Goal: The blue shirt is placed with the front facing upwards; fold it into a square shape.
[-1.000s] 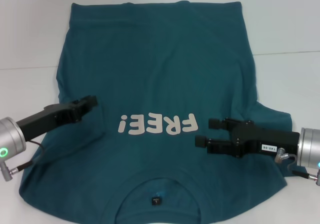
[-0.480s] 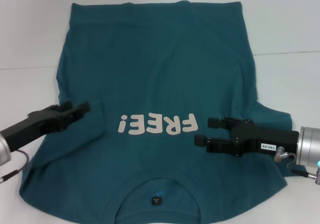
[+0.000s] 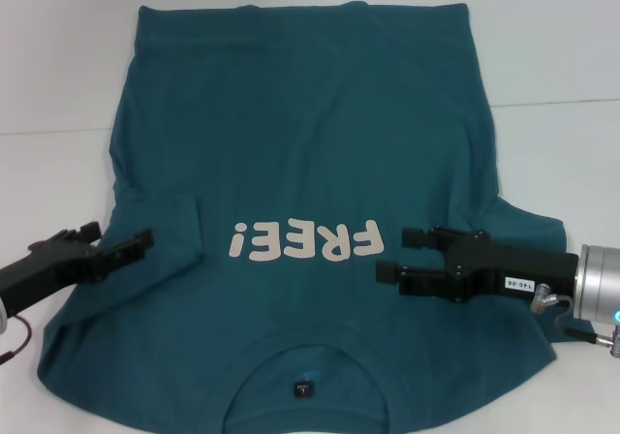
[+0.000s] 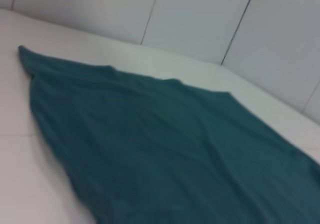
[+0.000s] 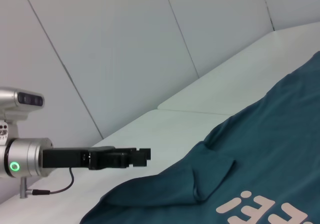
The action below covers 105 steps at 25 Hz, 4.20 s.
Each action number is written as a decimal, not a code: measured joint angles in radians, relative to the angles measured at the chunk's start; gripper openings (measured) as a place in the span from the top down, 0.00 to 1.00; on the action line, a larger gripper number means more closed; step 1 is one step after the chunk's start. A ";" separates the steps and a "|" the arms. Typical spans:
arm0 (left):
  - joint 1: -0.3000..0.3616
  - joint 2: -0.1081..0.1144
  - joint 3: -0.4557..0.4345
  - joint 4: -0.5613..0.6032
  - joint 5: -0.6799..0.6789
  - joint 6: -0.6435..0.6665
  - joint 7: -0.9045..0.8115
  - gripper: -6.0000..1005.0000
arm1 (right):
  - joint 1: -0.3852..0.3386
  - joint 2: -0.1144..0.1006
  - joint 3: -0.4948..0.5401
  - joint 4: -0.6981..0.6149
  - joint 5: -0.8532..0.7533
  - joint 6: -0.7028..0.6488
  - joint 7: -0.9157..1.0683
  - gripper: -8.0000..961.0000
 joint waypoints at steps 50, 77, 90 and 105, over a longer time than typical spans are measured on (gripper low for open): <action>0.031 -0.002 -0.002 0.009 0.079 -0.035 -0.010 0.81 | 0.000 0.000 0.000 0.000 -0.001 -0.010 -0.004 0.05; 0.066 -0.002 0.006 0.018 0.084 0.211 -0.072 0.99 | 0.000 0.000 -0.001 0.000 -0.002 -0.010 -0.007 0.05; 0.055 -0.002 0.004 -0.038 0.084 0.235 -0.072 0.85 | 0.001 0.000 -0.003 0.000 -0.002 -0.010 -0.007 0.05; 0.040 0.006 -0.037 -0.003 0.003 0.344 -0.064 0.16 | -0.097 -0.048 0.005 -0.109 -0.011 -0.006 0.210 0.05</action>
